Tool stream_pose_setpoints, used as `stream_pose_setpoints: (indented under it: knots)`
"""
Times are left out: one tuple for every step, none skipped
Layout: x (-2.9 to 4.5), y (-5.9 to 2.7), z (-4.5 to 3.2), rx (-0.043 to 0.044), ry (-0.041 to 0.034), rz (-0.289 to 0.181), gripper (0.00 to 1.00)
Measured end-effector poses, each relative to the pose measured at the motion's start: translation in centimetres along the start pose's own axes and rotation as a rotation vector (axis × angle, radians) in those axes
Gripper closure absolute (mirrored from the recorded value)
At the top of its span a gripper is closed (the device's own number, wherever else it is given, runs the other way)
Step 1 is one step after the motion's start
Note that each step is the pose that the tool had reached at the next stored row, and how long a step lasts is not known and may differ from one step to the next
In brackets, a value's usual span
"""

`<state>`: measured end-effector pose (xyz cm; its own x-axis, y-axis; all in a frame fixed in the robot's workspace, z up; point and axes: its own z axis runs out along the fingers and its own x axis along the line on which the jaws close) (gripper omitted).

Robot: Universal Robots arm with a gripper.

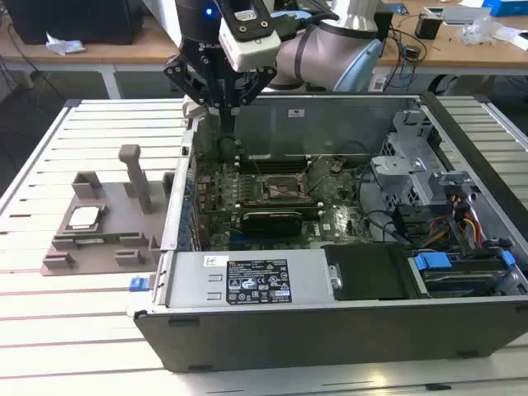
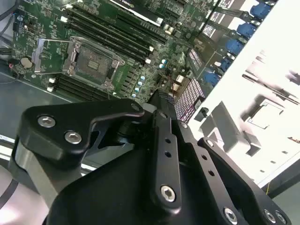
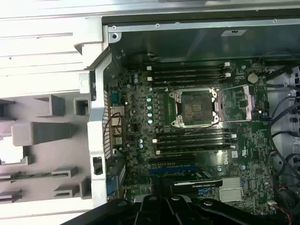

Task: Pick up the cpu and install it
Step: 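Reach for the cpu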

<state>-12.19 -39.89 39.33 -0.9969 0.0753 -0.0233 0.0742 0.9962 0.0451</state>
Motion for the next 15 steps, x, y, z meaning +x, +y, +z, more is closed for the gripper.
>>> stream_pose_setpoints:
  knots:
    - [0.01,0.0,0.0,0.0,0.0,0.0,0.89]
    - [0.14,-0.01,0.0,0.0,-0.0001,0.0,0.89]
    - [0.44,-0.03,-0.01,0.0,0.0,0.0,0.89]
    - [0.66,-0.05,-0.02,0.0,0.0,0.0,0.89]
    - [0.84,-0.06,-0.02,0.0,0.0,0.0,0.89]
    - [1.23,-0.09,-0.03,0.0001,0.0,0.0,0.89]
    - [1.98,-0.15,-0.05,0.0,0.0,0.0,0.89]
    - [2.39,-0.18,-0.05,0.0,-0.0001,0.0,0.89]
    - [2.71,-0.2,-0.06,-0.0001,-0.0001,0.0,0.89]
    - [3.32,-0.25,-0.08,0.0,0.0,0.0,0.89]
    - [3.97,-0.3,-0.09,0.0,-0.0001,0.0,0.89]
    - [4.21,-0.31,-0.09,0.0,-0.0001,0.0,0.89]
    - [4.52,-0.34,-0.09,0.0,-0.0001,0.0,0.89]
    - [4.89,-0.37,-0.1,0.0,0.0,0.0,0.89]
    - [5.11,-0.38,-0.1,0.0,0.0,0.0,0.89]
